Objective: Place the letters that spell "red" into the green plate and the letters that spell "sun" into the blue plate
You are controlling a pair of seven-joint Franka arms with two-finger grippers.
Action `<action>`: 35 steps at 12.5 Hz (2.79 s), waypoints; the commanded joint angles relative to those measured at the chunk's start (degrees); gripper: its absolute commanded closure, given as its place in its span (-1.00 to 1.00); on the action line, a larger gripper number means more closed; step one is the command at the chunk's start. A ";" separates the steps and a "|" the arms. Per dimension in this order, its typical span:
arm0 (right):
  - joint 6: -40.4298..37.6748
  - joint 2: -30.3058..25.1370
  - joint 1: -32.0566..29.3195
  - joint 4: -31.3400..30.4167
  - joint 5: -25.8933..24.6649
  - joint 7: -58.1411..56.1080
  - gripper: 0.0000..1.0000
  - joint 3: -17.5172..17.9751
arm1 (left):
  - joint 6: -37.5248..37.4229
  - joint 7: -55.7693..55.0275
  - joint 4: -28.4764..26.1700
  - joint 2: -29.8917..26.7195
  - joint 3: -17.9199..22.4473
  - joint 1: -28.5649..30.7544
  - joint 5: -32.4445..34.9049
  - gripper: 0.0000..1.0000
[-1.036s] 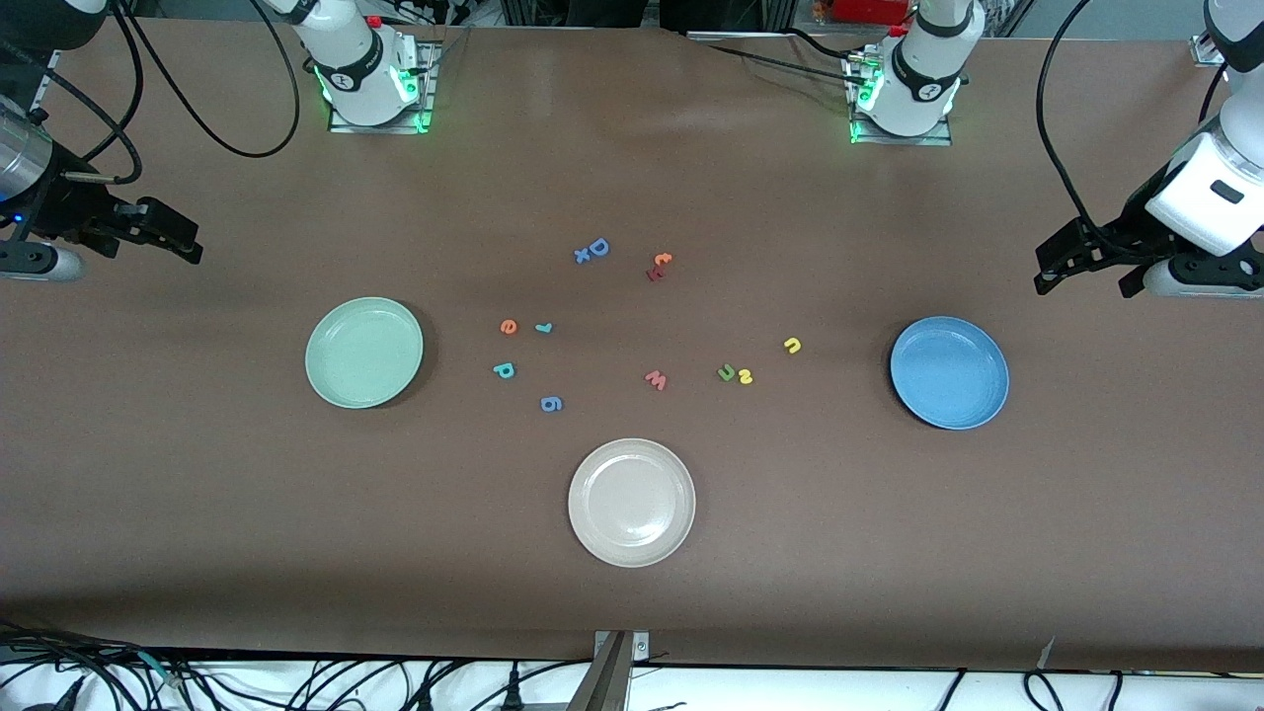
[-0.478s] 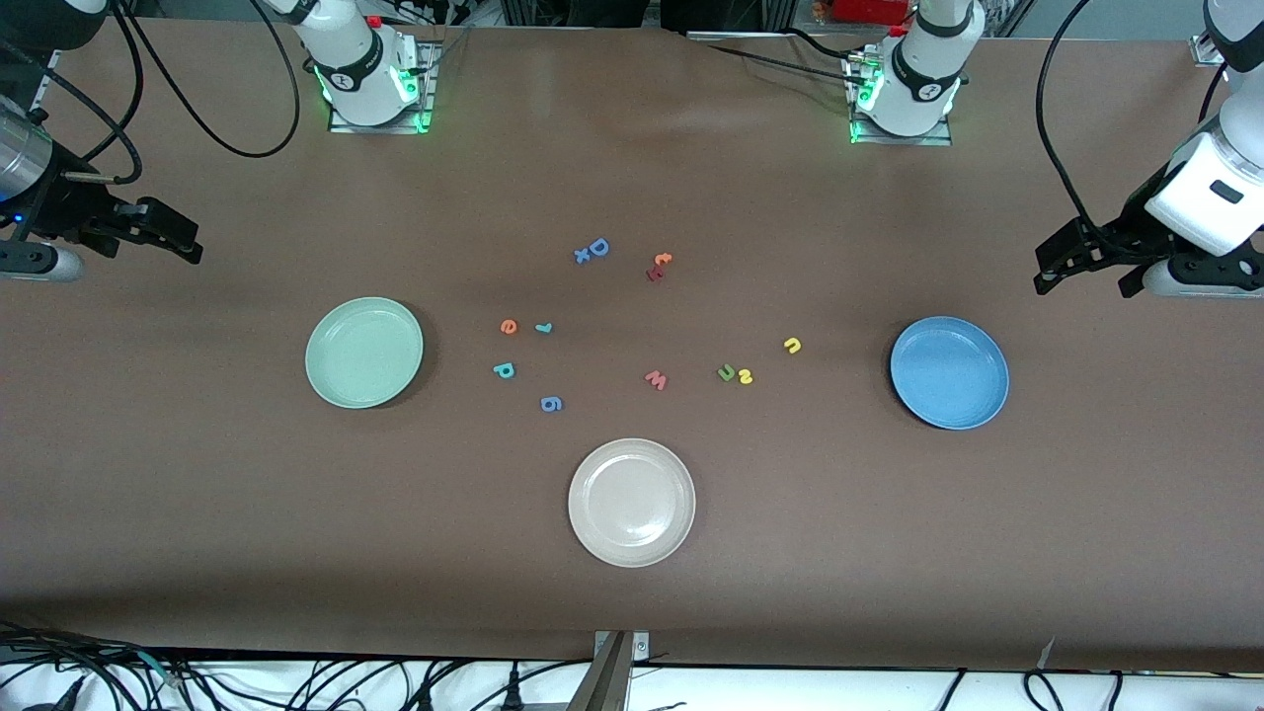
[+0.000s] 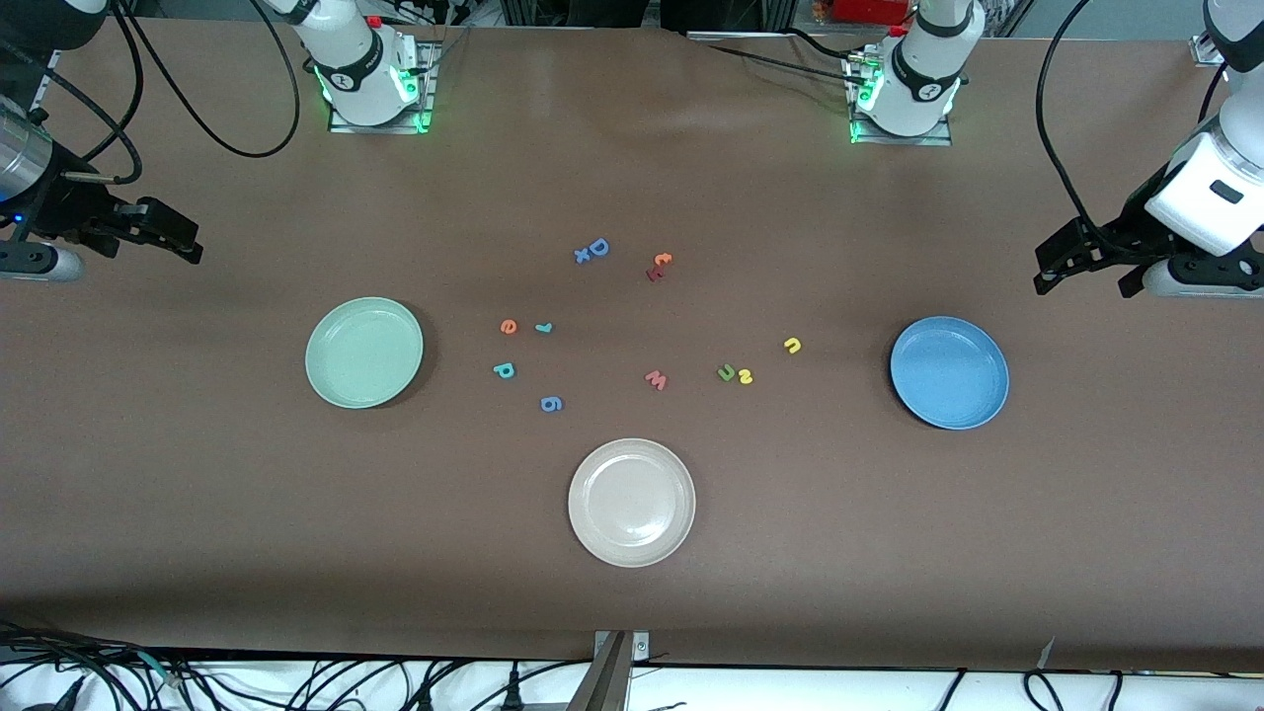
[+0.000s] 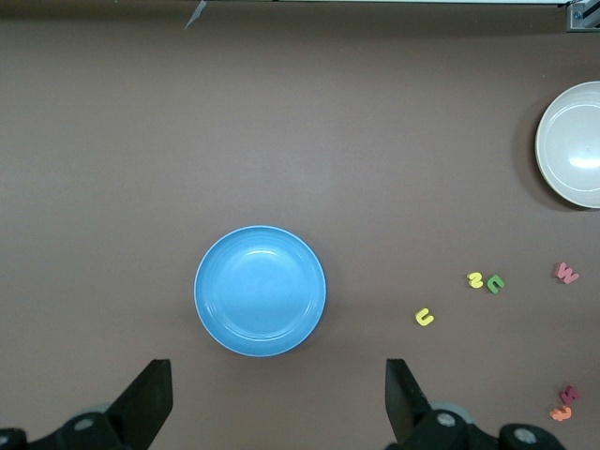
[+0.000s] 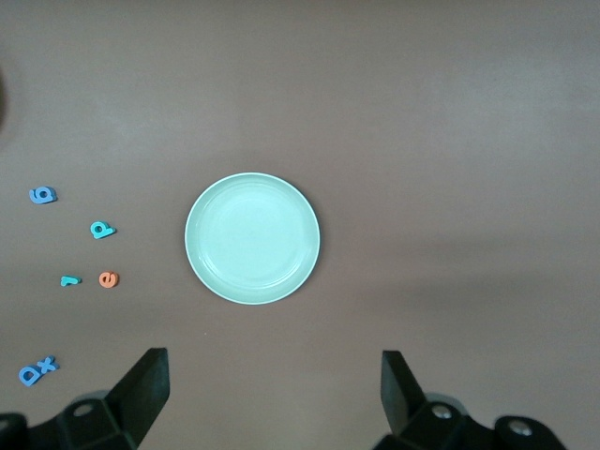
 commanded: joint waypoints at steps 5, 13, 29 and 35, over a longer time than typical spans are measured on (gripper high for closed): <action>-0.74 -0.42 0.19 0.39 0.46 0.08 -1.00 -0.15 | -0.66 0.81 1.62 0.59 -0.13 -0.13 -1.39 -1.00; -0.39 3.44 8.00 0.21 -0.25 5.70 -1.00 0.11 | -0.74 0.90 1.53 0.50 -0.04 0.13 -1.66 -1.00; 33.79 26.73 29.02 -11.65 -0.25 46.56 -0.98 0.11 | -1.63 1.60 -1.01 4.27 0.13 -0.13 -1.39 -1.00; 48.20 27.27 29.54 -21.57 0.10 50.62 -0.47 0.11 | 8.66 0.90 -9.10 7.61 0.22 -8.73 -1.39 -1.00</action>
